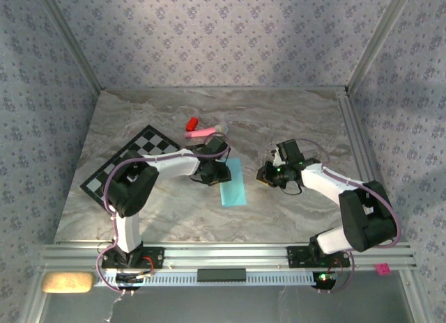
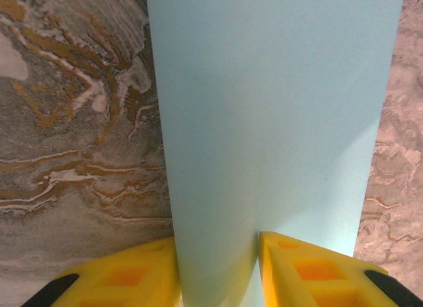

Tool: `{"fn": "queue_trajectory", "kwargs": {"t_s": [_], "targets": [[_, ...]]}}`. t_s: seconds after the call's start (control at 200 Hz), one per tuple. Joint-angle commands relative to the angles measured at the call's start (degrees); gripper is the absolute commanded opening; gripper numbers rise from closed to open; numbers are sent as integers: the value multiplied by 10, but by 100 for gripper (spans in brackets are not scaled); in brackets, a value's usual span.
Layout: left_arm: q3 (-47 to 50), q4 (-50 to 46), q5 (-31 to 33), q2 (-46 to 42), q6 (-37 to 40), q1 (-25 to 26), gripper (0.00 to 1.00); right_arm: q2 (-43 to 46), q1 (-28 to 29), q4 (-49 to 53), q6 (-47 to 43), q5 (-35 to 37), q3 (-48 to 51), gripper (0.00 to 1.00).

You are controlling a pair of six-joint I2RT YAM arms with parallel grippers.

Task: Fold a paper plane with a square sheet of paper (pick it up from the middle)
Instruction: Hold the square sheet of paper at the center of the table.

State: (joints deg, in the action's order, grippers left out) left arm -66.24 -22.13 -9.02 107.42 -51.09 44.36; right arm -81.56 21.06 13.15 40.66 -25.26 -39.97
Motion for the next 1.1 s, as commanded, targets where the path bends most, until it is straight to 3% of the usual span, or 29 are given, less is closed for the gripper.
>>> {"fn": "queue_trajectory", "kwargs": {"t_s": [0.0, 0.53, 0.76, 0.9, 1.094], "targets": [[4, -27, 24, 35, 1, -1, 37, -7, 4, 14, -3, 5, -13, 16], [-5, -42, 24, 41, 8, -1, 38, -4, 9, 11, -6, 12, -16, 16], [-4, -41, 24, 42, 8, -1, 37, -8, 31, -25, -24, -16, -24, 15], [-6, -40, 25, 43, 9, -1, 37, -53, 62, -25, -42, -3, -56, 5], [-3, -41, 29, 43, 7, -1, 38, -133, 94, -29, -43, 24, -100, 2]]}}
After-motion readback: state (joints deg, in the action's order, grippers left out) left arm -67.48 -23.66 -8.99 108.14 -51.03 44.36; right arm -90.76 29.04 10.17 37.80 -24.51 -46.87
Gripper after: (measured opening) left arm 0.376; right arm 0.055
